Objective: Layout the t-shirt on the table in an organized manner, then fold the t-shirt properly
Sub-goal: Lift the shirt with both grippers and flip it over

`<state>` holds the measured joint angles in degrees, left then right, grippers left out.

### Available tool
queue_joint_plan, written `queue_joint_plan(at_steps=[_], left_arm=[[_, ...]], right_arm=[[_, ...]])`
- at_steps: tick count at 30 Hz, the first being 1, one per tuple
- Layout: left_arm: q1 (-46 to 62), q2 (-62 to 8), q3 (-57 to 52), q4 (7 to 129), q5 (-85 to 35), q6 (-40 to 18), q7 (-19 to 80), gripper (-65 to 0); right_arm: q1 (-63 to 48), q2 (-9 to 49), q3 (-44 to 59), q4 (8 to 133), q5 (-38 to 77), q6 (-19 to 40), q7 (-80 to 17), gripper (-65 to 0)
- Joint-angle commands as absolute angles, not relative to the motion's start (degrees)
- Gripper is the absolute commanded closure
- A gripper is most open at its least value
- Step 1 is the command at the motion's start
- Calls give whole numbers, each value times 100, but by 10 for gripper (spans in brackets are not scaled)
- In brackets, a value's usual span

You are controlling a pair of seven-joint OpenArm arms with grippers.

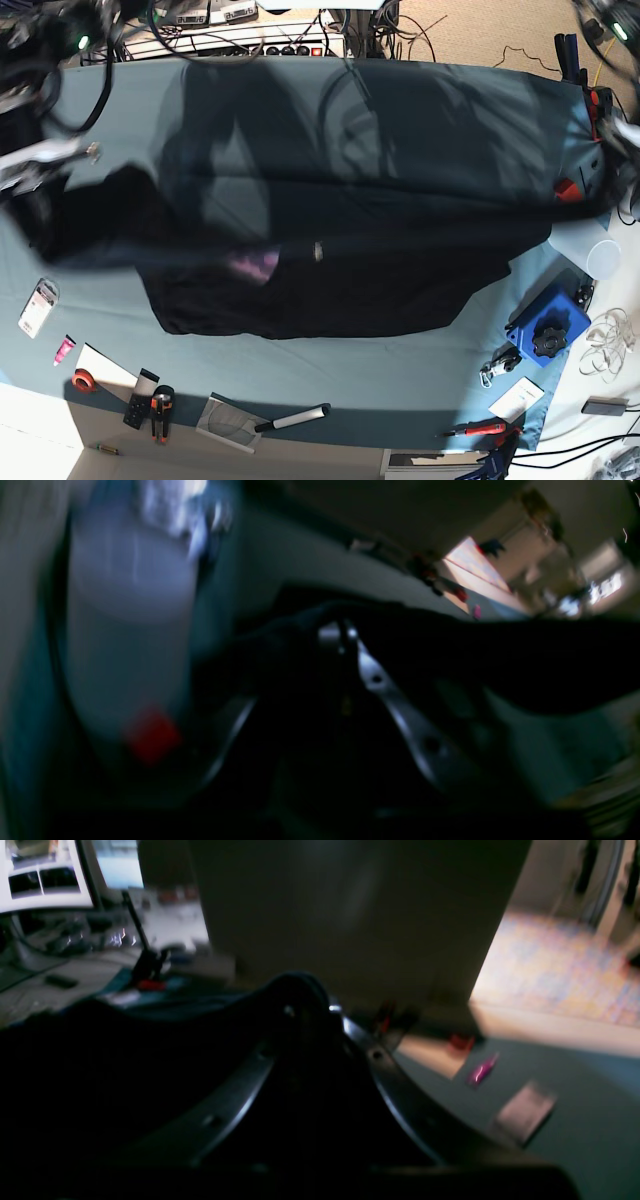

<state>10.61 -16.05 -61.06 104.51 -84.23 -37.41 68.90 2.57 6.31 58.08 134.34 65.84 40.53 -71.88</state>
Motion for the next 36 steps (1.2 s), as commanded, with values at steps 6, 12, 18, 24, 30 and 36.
queue_joint_plan(at_steps=[6,12,18,24,30,36], left_arm=[[-172,-2187,-6163,10530,-8500,-3710,6598,0],[-1059,-2486,-6165,10536,-8500,-3710,6604,0],[-1435,-2674,-6169,10960,-8500,-3710,6598,0],[-1483,-2679,-6169,12075,-8500,-3712,6348,0],[-1872,-2668,-6163,13207,-7059,-2851,5612,0],[-1802,-2663,-5839,13222,-6862,-2810,5824,0]], right_arm=[[1509,954,5293,13500,6066,4000,-6604,0],[2659,930,4580,13242,5992,4000,-6552,0],[3430,770,4425,13231,6023,4000,-6530,0],[4244,716,4418,13225,6029,4000,-6517,0],[4821,716,4418,13065,5798,4000,-6445,0],[4821,733,4202,11723,5940,3999,-6921,0]])
